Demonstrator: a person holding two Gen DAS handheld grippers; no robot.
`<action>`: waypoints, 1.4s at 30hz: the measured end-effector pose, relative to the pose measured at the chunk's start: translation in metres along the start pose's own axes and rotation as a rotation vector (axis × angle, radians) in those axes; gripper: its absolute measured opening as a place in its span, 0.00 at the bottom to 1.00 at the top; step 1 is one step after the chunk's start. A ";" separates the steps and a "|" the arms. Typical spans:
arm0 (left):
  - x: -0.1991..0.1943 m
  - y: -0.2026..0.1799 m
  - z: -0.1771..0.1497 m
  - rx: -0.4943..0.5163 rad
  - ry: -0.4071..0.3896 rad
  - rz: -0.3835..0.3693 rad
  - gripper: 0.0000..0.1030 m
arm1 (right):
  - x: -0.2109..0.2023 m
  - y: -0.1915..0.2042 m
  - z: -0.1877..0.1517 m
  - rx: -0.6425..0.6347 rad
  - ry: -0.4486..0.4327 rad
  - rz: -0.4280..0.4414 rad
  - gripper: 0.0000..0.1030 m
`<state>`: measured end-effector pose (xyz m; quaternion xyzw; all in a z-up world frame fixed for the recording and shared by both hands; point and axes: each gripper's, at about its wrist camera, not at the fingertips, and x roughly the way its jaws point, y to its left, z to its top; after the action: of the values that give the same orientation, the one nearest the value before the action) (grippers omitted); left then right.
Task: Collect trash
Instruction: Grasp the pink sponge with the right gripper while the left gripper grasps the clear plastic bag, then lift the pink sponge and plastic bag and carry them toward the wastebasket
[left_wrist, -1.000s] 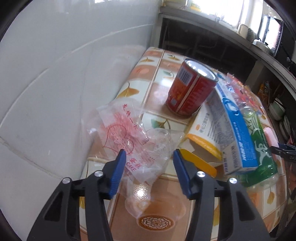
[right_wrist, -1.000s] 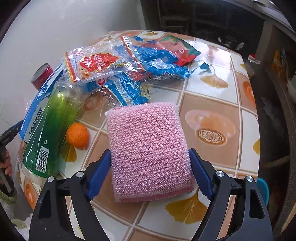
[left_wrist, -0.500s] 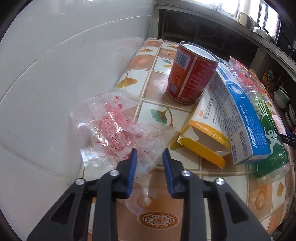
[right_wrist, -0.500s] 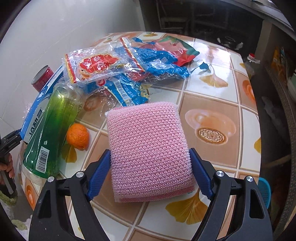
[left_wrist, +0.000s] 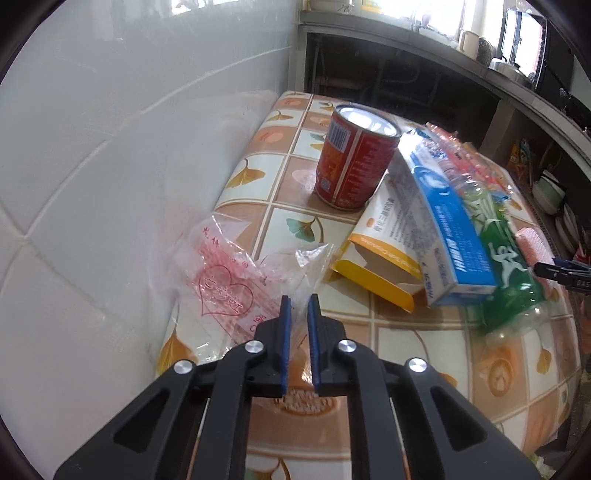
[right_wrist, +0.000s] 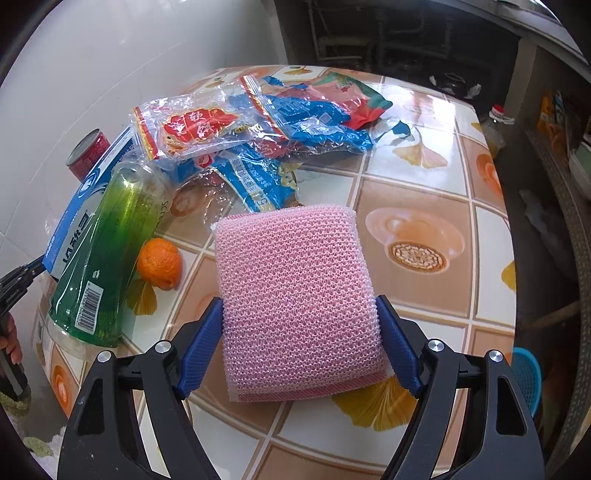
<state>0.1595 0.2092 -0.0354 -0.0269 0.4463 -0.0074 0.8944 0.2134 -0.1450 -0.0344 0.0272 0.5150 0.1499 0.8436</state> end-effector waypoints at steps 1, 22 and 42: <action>-0.002 0.001 0.000 -0.005 -0.004 -0.005 0.07 | -0.001 0.000 -0.001 0.005 -0.002 0.002 0.73; -0.082 -0.004 0.018 -0.016 -0.178 -0.083 0.06 | -0.053 -0.001 -0.020 0.065 -0.095 0.032 0.73; -0.136 -0.130 0.060 0.285 -0.324 -0.302 0.06 | -0.134 -0.055 -0.082 0.258 -0.290 0.032 0.73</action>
<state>0.1275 0.0873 0.1161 0.0321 0.2826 -0.1990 0.9378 0.0969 -0.2437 0.0322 0.1644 0.4027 0.0906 0.8959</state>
